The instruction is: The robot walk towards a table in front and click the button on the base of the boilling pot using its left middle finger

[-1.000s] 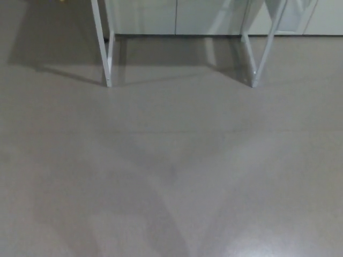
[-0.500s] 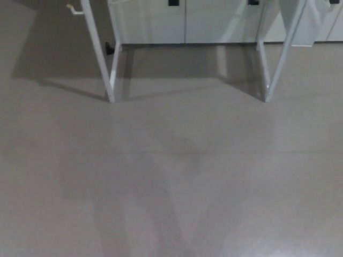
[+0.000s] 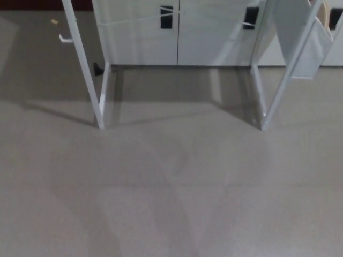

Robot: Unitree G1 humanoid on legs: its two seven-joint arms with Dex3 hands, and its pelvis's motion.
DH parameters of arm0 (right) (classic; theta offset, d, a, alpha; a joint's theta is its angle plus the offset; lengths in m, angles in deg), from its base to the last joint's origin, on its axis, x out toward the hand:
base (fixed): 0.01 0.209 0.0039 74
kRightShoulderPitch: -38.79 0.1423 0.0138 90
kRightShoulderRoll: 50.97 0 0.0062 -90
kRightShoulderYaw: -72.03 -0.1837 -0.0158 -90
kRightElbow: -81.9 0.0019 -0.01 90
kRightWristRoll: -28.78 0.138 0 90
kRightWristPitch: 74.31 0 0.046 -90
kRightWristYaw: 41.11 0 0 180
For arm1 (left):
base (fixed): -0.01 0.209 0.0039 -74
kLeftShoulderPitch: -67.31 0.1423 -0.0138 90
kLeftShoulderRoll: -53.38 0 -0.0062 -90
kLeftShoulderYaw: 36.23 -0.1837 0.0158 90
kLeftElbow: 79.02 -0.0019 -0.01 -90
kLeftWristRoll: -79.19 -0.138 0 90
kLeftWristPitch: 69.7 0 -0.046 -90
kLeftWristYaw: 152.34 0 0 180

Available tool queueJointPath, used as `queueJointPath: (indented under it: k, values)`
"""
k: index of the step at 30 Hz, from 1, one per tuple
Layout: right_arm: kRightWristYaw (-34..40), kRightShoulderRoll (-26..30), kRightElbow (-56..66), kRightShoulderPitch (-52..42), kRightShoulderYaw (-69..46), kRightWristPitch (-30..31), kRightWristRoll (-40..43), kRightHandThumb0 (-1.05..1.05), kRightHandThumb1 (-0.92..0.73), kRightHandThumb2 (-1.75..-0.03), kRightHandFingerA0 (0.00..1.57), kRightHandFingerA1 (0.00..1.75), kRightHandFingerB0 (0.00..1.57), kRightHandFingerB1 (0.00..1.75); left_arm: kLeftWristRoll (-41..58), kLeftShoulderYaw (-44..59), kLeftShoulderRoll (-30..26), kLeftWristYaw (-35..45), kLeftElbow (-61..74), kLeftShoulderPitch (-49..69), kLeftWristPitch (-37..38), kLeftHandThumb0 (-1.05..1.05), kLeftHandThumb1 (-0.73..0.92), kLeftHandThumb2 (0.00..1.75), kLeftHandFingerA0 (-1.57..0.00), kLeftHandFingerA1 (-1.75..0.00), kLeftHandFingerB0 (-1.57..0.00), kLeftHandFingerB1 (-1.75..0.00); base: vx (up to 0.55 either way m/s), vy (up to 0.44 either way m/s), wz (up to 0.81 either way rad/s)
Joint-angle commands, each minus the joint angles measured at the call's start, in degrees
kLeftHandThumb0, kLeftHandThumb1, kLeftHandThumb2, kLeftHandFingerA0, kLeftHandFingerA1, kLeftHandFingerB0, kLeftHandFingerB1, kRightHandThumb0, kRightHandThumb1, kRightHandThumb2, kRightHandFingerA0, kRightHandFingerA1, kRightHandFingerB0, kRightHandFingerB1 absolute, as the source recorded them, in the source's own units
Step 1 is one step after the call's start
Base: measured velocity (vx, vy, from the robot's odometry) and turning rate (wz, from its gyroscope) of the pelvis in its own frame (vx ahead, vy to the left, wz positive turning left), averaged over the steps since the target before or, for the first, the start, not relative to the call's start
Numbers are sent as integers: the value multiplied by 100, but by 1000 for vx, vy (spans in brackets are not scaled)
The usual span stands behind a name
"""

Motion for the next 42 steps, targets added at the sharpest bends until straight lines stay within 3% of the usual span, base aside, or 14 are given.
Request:
queueJointPath:
  k: [1, 9, 24, 42]
  values:
    - [60, 78, 63, -21, -17, 9, 7, -15, -60, -57, 71, 59, 41, 42, -357, -245, -203, -304, -44, -31, 458, -19, 52, 56, -69, -45, -50, -36, 298, -256, 25]
    - [110, 111, 53, -47, 33, -22, -53, -17, -59, -57, 71, 57, 42, 42, -370, -383, -263, -315, -78, -70, 494, -22, 52, 56, -69, -45, -50, -36, 184, -221, -1]
    - [159, 100, 23, -78, 51, 14, -45, -19, -59, -57, 71, 58, 42, 41, -249, -289, -204, -219, -96, -74, 398, -19, 52, 56, -69, -45, -51, -37, 208, 90, 2]
    - [259, 132, 22, -50, 186, 68, -163, -19, -60, -57, 71, 58, 44, 42, -358, -424, -272, -253, -177, -151, 494, -21, 52, 56, -71, -46, -52, -37, 228, -87, 3]
